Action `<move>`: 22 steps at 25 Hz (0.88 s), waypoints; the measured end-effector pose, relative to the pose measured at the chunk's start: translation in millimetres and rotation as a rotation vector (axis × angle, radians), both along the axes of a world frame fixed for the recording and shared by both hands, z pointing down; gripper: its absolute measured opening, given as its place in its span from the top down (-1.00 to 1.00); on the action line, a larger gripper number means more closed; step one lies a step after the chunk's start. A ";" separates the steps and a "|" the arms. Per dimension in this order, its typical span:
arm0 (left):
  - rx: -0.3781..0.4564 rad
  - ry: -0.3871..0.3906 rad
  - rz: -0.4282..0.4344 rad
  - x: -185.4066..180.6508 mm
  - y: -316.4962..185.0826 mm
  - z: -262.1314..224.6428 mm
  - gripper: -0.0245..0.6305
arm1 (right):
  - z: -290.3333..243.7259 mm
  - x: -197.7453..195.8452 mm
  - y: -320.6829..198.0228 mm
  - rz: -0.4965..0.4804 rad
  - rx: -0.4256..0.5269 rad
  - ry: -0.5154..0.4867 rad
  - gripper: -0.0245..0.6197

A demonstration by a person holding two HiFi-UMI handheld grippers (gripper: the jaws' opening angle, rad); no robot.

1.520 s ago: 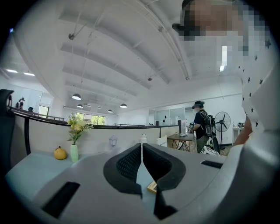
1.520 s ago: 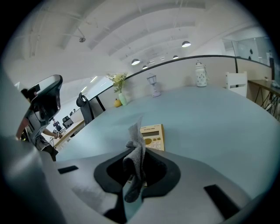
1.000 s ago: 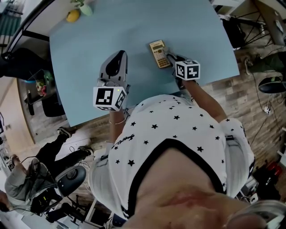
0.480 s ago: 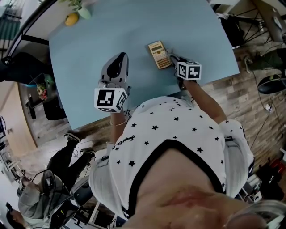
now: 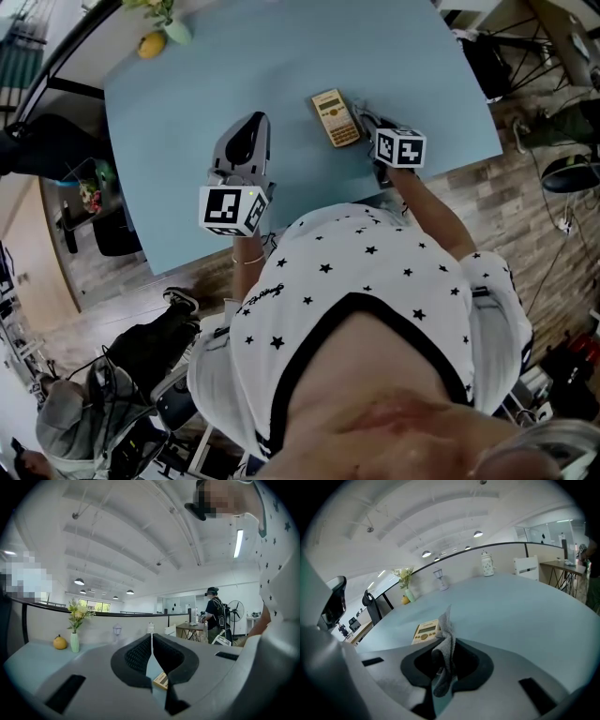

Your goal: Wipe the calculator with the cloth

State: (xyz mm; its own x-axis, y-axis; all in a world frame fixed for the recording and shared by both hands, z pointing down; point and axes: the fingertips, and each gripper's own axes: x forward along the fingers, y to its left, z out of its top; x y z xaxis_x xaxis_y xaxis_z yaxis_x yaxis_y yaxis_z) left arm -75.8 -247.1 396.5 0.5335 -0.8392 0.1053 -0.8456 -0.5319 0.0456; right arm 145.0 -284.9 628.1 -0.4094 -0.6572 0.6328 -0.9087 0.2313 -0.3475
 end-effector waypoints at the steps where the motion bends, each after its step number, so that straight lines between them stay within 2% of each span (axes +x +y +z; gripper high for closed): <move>1: 0.000 -0.001 -0.001 -0.4 -0.4 0.0 0.82 | -4.8 1.5 -3.5 0.007 0.014 -0.006 0.79; 8: 0.002 0.004 -0.006 -3.1 -2.2 -0.3 0.82 | -60.4 -5.7 -26.9 0.002 0.163 -0.046 0.79; 16: -0.004 0.004 -0.013 -3.4 -2.1 2.1 0.82 | -137.8 -46.5 -29.3 -0.127 0.378 -0.095 0.79; 22: -0.007 0.005 -0.010 -3.0 -1.4 2.0 0.82 | -173.0 -65.0 -21.3 -0.190 0.468 -0.125 0.79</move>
State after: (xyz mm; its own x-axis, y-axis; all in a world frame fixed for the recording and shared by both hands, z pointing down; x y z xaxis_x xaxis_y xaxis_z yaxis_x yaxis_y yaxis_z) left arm -78.8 -248.6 398.6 0.5257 -0.8438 0.1083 -0.8506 -0.5231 0.0532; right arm 80.0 -306.2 455.1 -0.6022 -0.7651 0.2277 -0.7940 0.5445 -0.2702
